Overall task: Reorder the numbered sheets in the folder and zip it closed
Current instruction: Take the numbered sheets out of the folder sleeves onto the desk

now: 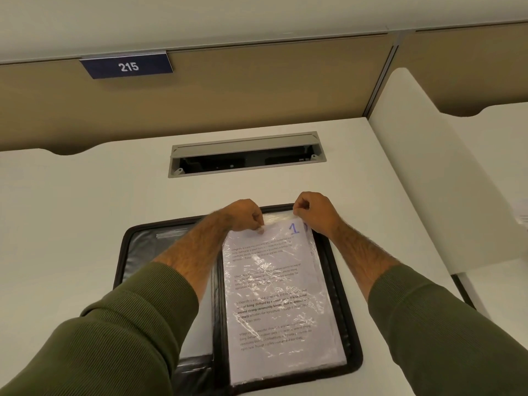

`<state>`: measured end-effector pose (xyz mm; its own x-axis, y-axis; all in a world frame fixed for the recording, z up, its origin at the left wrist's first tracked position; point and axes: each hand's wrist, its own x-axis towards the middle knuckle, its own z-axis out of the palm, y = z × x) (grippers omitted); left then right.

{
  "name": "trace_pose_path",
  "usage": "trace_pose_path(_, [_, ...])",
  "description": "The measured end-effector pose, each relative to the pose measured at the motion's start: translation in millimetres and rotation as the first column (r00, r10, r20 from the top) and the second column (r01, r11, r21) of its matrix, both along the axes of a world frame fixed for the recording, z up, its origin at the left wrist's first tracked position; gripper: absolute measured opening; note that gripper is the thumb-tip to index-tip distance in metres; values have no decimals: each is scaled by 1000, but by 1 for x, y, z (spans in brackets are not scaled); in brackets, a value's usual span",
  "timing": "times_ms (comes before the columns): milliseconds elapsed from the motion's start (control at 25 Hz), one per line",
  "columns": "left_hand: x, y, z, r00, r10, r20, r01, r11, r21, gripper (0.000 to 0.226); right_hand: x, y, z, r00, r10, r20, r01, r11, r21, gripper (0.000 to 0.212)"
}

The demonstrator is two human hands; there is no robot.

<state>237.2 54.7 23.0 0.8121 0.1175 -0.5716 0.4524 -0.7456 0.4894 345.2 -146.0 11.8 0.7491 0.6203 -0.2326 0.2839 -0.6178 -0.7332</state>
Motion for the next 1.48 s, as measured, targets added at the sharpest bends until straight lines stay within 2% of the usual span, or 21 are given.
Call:
trace_pose_path(80, [0, 0, -2, 998, 23, 52, -27, 997, 72, 9, -1, 1, 3, 1000, -12, -1, 12, 1000, 26, 5])
trace_pose_path(200, [1, 1, 1, 970, 127, 206, -160, 975, 153, 9, -4, 8, 9, 997, -75, 24, 73, 996, 56, 23])
trace_pose_path(280, [2, 0, 8, 923, 189, 336, -268, 942, 205, 12, -3, 15, 16, 992, -119, 46, 114, 989, 90, 29])
trace_pose_path(400, [8, 0, 23, 828, 211, 520, -388, 885, 258, 17, -1, 20, 26, 988, -151, 12, 149, 984, 95, 27])
trace_pose_path(600, [16, 18, 39, 669, 278, 689, -506, 849, 149, 19, -4, 18, 21, 984, -175, 2, 175, 984, 25, 32])
trace_pose_path(640, [17, 20, 42, 630, 305, 715, -530, 841, 108, 28, -3, 18, 21, 981, -195, 12, 194, 980, 36, 30])
trace_pose_path(720, [15, 24, 41, 551, 449, 703, -600, 799, -40, 59, -3, 20, 26, 973, -232, 12, 229, 967, 110, 25])
trace_pose_path(840, [1, 36, 24, 371, 691, 621, -659, 667, -348, 73, -2, 30, 48, 965, -263, 17, 251, 936, 246, 20])
trace_pose_path(880, [-6, 40, 20, 319, 742, 589, -682, 612, -401, 78, -1, 34, 56, 963, -268, 26, 250, 927, 281, 20])
trace_pose_path(960, [-20, 45, 19, 298, 812, 501, -731, 532, -427, 85, 2, 44, 74, 958, -283, 49, 249, 904, 347, 20])
trace_pose_path(1040, [-28, 52, 18, 346, 850, 398, -732, 510, -452, 80, 3, 54, 92, 953, -296, 69, 245, 882, 402, 19])
trace_pose_path(1160, [-43, 64, 26, 361, 850, 384, -659, 523, -541, 59, -2, 73, 111, 951, -299, 83, 231, 862, 452, 16])
trace_pose_path(1240, [-57, 68, 39, 304, 862, 406, -634, 501, -589, 36, -9, 87, 117, 949, -303, 88, 232, 861, 453, 15])
trace_pose_path(1320, [-81, 78, 53, 202, 876, 438, -663, 452, -597, 15, -24, 107, 121, 955, -287, 74, 222, 858, 463, 14])
trace_pose_path(1400, [-108, 98, 62, 127, 889, 440, -684, 400, -610, 9, -46, 130, 127, 964, -251, 86, 185, 869, 459, 15])
trace_pose_path(1480, [-142, 125, 69, 92, 898, 430, -704, 364, -610, 12, -72, 160, 131, 975, -205, 85, 146, 881, 449, 16])
